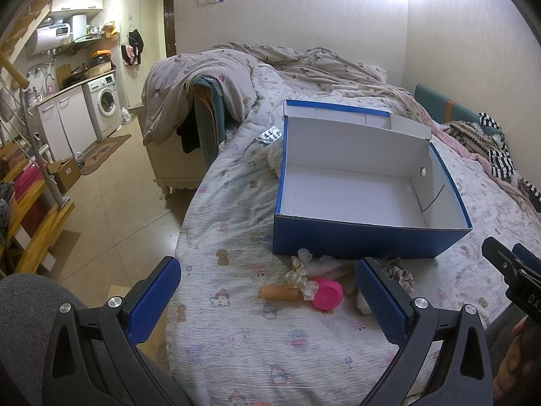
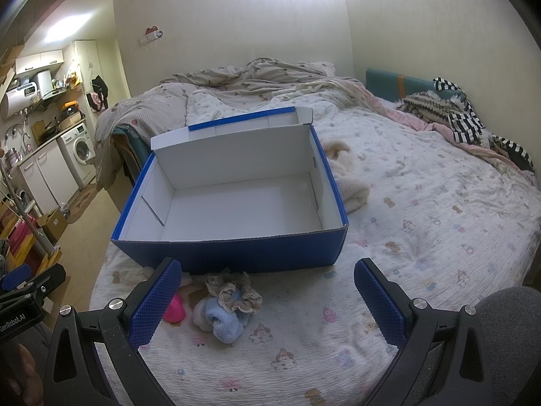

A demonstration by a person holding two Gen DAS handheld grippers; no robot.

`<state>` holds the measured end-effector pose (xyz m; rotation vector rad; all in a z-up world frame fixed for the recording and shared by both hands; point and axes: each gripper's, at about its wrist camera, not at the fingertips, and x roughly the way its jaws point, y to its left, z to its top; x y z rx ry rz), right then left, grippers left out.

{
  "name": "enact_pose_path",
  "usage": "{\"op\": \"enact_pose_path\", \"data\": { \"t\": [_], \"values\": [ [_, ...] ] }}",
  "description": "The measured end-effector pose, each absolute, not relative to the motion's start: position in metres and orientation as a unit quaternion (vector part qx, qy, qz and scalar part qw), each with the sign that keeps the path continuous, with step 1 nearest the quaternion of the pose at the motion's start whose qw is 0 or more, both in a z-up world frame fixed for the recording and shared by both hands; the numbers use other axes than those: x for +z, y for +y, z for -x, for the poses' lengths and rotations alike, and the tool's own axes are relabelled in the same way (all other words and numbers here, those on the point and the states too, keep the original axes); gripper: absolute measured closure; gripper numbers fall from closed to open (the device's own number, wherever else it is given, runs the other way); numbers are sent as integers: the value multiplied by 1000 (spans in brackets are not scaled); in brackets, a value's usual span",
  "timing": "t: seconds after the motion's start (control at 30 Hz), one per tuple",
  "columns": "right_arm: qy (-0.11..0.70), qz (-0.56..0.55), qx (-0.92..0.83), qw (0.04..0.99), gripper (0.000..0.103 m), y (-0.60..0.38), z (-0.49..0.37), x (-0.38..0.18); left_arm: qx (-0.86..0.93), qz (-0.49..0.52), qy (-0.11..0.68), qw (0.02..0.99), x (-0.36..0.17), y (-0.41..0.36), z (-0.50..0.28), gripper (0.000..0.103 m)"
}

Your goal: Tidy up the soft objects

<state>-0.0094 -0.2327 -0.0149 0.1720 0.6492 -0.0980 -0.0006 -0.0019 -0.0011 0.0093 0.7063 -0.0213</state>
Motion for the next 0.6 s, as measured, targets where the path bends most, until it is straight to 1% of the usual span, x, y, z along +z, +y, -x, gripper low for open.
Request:
{"op": "enact_pose_path", "data": {
  "t": [0.6],
  "values": [
    [318,-85,-48,943,0,-233,9,-16,-10,-7,348,937,-2,-3,0,0]
  ]
}}
